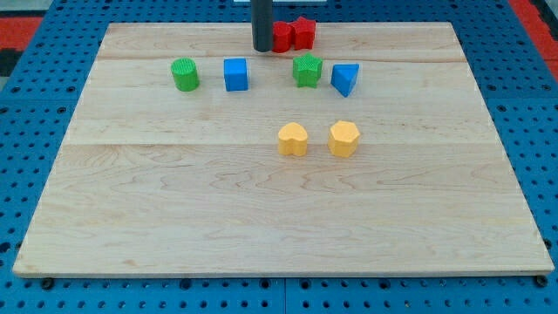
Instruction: Slide the red star and the red circle left a bit
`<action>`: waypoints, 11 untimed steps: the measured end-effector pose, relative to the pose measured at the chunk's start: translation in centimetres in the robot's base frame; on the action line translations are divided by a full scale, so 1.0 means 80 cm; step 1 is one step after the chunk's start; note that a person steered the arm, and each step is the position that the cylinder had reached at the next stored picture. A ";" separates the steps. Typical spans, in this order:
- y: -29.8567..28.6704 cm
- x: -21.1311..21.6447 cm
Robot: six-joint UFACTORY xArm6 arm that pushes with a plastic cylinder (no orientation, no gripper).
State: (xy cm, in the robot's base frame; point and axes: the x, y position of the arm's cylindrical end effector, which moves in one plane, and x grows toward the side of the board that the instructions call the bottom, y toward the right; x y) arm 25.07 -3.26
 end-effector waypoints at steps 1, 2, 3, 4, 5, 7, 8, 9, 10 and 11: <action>-0.009 0.025; 0.050 0.029; 0.143 0.021; 0.171 -0.036; 0.150 -0.062; 0.139 -0.042; 0.132 -0.042; 0.122 -0.042; 0.110 -0.031; 0.110 0.011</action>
